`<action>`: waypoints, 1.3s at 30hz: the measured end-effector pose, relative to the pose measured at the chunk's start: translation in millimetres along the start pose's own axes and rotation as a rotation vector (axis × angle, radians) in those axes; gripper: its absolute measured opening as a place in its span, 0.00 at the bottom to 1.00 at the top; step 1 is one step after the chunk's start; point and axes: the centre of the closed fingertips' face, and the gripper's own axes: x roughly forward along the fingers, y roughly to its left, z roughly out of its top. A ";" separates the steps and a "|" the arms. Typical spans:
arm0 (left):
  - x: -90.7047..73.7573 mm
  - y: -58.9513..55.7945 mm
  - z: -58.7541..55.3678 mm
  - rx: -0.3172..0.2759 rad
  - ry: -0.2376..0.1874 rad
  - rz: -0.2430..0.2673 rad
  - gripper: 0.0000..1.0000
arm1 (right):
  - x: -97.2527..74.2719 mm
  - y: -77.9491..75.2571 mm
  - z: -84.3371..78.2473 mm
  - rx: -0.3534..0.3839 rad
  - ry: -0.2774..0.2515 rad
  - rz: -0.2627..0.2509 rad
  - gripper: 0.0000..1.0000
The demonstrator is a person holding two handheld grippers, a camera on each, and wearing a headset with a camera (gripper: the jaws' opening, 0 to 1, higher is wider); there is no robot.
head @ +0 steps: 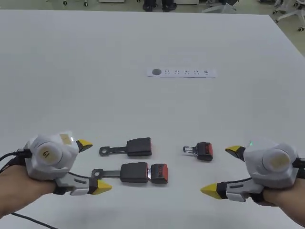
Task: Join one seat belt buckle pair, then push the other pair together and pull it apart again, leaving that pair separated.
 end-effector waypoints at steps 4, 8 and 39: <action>-7.1 -1.6 -8.0 -0.047 -0.013 0.002 0.88 | -7.7 -2.1 -2.4 0.016 -0.008 -0.031 0.91; -11.4 -1.9 -12.8 -0.060 -0.018 0.014 0.95 | -12.9 -1.2 -2.4 0.034 -0.027 -0.054 0.99; -36.6 -4.2 -18.6 -0.159 -0.087 0.124 1.00 | -19.4 12.3 1.1 0.049 -0.058 -0.088 0.99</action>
